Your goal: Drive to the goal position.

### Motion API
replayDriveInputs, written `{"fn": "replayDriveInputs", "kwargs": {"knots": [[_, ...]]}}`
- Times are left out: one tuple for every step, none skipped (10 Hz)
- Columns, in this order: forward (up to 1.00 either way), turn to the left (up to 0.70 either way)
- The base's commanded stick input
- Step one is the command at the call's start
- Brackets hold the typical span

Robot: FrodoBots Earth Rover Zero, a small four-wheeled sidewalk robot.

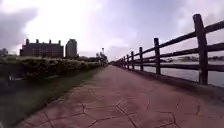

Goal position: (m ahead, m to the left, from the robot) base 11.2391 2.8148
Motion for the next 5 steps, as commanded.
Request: {"fn": "replayDriveInputs", "kwargs": {"knots": [[1.0,0.0],[1.0,0.0],[1.0,0.0],[1.0,0.0],[1.0,0.0]]}}
